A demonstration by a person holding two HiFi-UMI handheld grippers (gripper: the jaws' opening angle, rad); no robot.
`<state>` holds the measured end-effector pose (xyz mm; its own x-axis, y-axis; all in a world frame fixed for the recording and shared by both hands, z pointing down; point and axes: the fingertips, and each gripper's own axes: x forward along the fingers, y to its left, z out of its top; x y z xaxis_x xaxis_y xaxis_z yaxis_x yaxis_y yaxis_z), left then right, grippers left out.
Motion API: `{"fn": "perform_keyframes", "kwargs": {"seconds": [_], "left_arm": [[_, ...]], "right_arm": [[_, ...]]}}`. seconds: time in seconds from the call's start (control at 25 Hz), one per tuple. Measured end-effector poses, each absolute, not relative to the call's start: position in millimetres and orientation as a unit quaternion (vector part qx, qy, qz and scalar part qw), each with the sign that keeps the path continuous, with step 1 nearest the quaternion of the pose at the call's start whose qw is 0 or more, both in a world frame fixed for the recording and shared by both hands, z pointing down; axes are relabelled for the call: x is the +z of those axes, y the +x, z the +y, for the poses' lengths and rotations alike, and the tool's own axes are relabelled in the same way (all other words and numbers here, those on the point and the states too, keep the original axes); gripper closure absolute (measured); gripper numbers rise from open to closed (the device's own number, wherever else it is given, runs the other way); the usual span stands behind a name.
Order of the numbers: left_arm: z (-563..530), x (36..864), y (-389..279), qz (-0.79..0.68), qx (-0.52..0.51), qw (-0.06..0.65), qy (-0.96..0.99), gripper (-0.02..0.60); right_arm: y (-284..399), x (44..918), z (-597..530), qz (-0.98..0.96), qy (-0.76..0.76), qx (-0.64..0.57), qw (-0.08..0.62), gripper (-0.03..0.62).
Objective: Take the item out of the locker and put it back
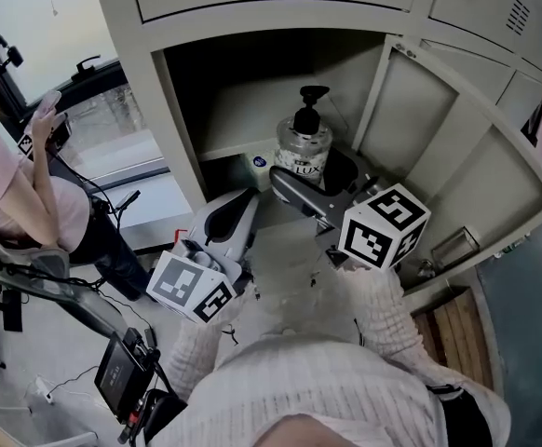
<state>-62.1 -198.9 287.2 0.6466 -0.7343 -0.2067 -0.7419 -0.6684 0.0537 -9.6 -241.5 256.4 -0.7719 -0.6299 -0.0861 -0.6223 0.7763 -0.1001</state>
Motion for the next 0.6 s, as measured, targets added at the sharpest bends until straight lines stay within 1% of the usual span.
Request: {"fn": "perform_keyframes", "kwargs": {"seconds": [0.24,0.6], "left_arm": [[-203.4,289.8,-71.5,0.420,0.111,0.015,-0.901,0.574],[-208.6,285.3,-76.8,0.421,0.121,0.017,-0.899,0.574]], "right_arm": [[-27.0,225.0,-263.1,0.948,-0.311,-0.018,0.064,0.233],[-47.6,203.1,-302.4,0.946,-0.321,0.009,0.033,0.233]]}}
